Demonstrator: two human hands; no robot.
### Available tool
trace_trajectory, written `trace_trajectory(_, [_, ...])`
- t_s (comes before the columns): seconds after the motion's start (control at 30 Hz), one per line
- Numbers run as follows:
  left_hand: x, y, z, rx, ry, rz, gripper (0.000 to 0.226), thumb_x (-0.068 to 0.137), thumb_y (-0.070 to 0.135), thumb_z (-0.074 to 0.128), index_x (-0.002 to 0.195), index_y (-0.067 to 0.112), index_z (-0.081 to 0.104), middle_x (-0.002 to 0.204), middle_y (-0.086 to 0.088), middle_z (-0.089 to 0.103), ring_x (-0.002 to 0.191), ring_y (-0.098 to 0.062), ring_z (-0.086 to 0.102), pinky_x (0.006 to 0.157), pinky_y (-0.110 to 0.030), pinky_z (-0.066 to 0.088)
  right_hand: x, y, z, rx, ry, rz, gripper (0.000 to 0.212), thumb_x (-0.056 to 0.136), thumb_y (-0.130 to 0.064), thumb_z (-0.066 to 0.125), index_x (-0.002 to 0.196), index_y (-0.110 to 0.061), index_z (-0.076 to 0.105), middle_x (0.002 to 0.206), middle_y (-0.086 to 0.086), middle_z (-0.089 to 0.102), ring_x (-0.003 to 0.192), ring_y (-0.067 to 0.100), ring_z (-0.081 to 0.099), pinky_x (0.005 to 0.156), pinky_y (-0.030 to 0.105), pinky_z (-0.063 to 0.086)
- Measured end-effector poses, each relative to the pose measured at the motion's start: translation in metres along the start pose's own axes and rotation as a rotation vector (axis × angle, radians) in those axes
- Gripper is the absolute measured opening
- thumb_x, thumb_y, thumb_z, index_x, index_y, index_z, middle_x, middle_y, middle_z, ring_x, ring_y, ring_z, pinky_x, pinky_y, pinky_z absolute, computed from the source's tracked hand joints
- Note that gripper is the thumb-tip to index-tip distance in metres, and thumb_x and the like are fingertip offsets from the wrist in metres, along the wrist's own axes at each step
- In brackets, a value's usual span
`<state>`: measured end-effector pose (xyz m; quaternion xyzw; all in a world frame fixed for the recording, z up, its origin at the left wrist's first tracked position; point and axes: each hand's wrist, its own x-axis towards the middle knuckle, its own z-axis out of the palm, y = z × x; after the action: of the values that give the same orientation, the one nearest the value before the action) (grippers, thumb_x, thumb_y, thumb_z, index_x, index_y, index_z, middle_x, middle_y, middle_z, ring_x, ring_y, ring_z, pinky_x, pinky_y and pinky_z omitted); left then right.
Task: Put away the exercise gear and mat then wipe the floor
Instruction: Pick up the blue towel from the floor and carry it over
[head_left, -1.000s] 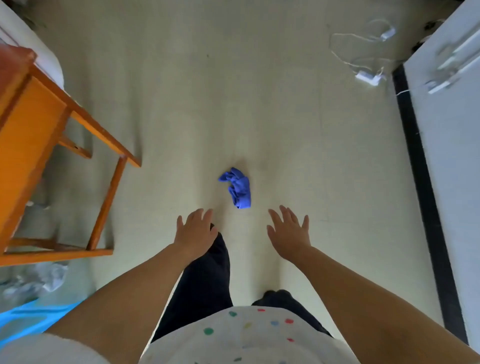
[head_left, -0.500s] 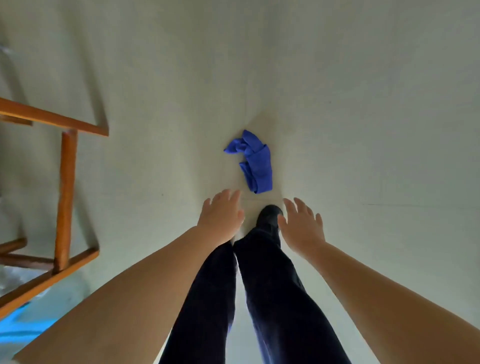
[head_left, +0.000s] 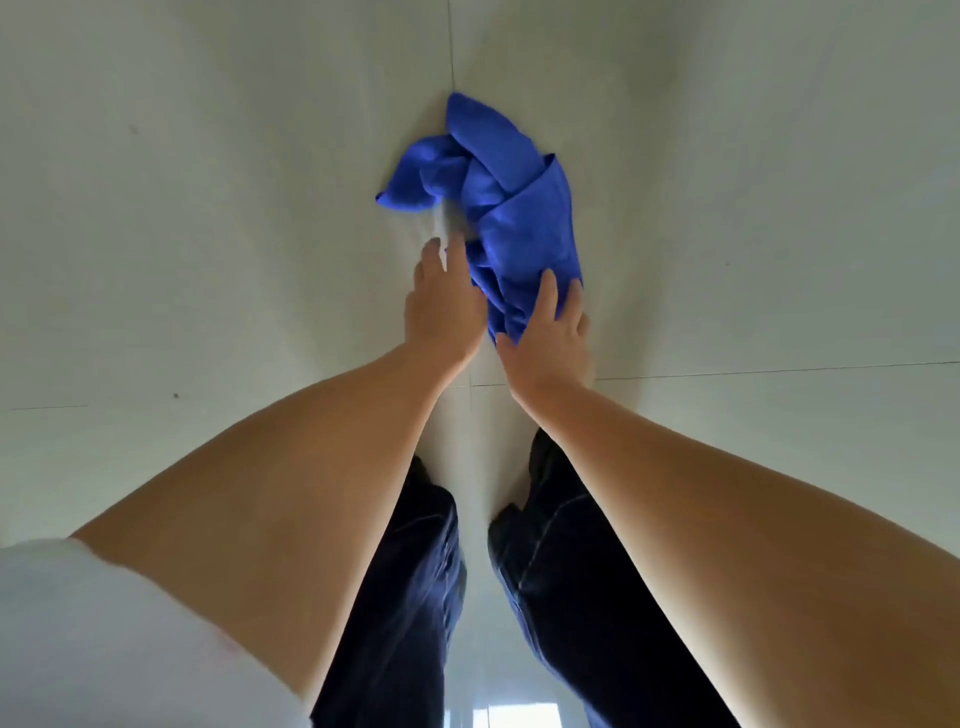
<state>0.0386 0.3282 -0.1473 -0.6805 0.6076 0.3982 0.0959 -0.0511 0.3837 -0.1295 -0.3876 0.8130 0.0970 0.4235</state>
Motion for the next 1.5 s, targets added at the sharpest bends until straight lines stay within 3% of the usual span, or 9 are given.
trace_trajectory(0.23, [0.01, 0.0, -0.019, -0.045, -0.085, 0.089, 0.009, 0.093, 0.013, 0.038, 0.098, 0.009, 0.045, 0.093, -0.005, 0.055, 0.081, -0.028, 0.05, 0.067, -0.032, 0.032, 0.01, 0.011, -0.037, 0.16, -0.023, -0.069, 0.051, 0.088, -0.007, 0.04, 0.137, -0.016, 0.033, 0.124, 0.015, 0.039, 0.106, 0.035, 0.046, 0.088, 0.04, 0.042])
trace_trajectory(0.6, [-0.16, 0.066, -0.212, 0.075, -0.11, 0.095, 0.025, 0.099, 0.031, 0.04, 0.103, 0.007, 0.048, 0.084, -0.005, 0.051, 0.077, -0.026, 0.047, 0.067, -0.032, 0.033, -0.159, -0.061, -0.211, 0.832, 0.073, 0.216, 0.024, 0.087, 0.0, 0.039, 0.109, -0.009, 0.04, 0.088, 0.0, 0.048, 0.074, 0.015, 0.048, 0.06, 0.023, 0.039])
trace_trajectory(0.7, [-0.196, 0.1, -0.28, -0.12, -0.027, 0.023, 0.021, 0.094, 0.026, 0.051, 0.081, 0.011, 0.044, 0.071, -0.001, 0.047, 0.074, -0.025, 0.046, 0.064, -0.03, 0.032, -0.21, -0.069, -0.259, 0.987, 0.084, 0.29, 0.021, 0.087, -0.005, 0.046, 0.107, -0.01, 0.041, 0.085, -0.001, 0.048, 0.079, 0.019, 0.055, 0.072, 0.033, 0.054])
trace_trajectory(0.83, [-0.25, 0.152, -0.363, -0.473, 0.052, -0.088, 0.012, 0.09, 0.02, 0.054, 0.085, 0.011, 0.049, 0.083, -0.01, 0.055, 0.083, -0.033, 0.055, 0.071, -0.035, 0.049, -0.279, -0.07, -0.328, 1.073, 0.036, 0.263, 0.018, 0.089, -0.005, 0.05, 0.106, -0.008, 0.045, 0.089, 0.002, 0.052, 0.084, 0.024, 0.06, 0.083, 0.046, 0.056])
trace_trajectory(0.93, [-0.302, 0.199, -0.422, -0.802, 0.093, -0.125, 0.004, 0.093, 0.017, 0.051, 0.089, 0.019, 0.052, 0.1, -0.009, 0.058, 0.095, -0.031, 0.06, 0.09, -0.045, 0.052, -0.334, -0.069, -0.382, 1.016, -0.046, 0.155, 0.004, 0.096, -0.009, 0.048, 0.099, -0.007, 0.045, 0.092, 0.006, 0.053, 0.083, 0.024, 0.06, 0.081, 0.043, 0.056])
trace_trajectory(1.03, [-0.353, 0.25, -0.468, -0.795, 0.063, 0.055, 0.014, 0.096, 0.011, 0.044, 0.095, 0.017, 0.057, 0.087, 0.002, 0.056, 0.081, -0.015, 0.053, 0.074, -0.028, 0.045, -0.384, -0.066, -0.426, 0.637, -0.031, -0.042, 0.009, 0.093, -0.011, 0.047, 0.084, -0.012, 0.049, 0.09, 0.015, 0.059, 0.082, 0.034, 0.061, 0.081, 0.047, 0.054])
trace_trajectory(1.17, [-0.405, 0.297, -0.497, -0.487, -0.035, 0.298, 0.023, 0.097, 0.013, 0.046, 0.115, 0.015, 0.06, 0.075, 0.005, 0.054, 0.07, -0.008, 0.049, 0.059, -0.007, 0.037, -0.431, -0.068, -0.473, 0.596, 0.131, -0.243, 0.024, 0.091, -0.013, 0.051, 0.114, -0.018, 0.055, 0.102, 0.004, 0.057, 0.087, 0.025, 0.058, 0.077, 0.036, 0.051])
trace_trajectory(1.27, [-0.436, 0.312, -0.502, -0.243, -0.068, 0.473, 0.02, 0.097, 0.011, 0.045, 0.107, 0.012, 0.062, 0.073, -0.004, 0.054, 0.072, -0.016, 0.048, 0.057, -0.014, 0.035, -0.468, -0.083, -0.505, 0.534, 0.239, -0.439, 0.042, 0.092, -0.012, 0.052, 0.133, -0.021, 0.048, 0.119, 0.003, 0.053, 0.097, 0.017, 0.057, 0.08, 0.023, 0.041])
trace_trajectory(1.5, [-0.481, 0.32, -0.531, -0.001, 0.004, 0.745, 0.014, 0.087, 0.008, 0.05, 0.089, 0.015, 0.062, 0.073, 0.004, 0.057, 0.068, -0.01, 0.05, 0.066, -0.022, 0.04, -0.544, -0.085, -0.53, 0.328, 0.336, -0.502, 0.029, 0.096, -0.023, 0.049, 0.109, -0.002, 0.063, 0.115, 0.012, 0.06, 0.107, 0.028, 0.055, 0.089, 0.034, 0.041])
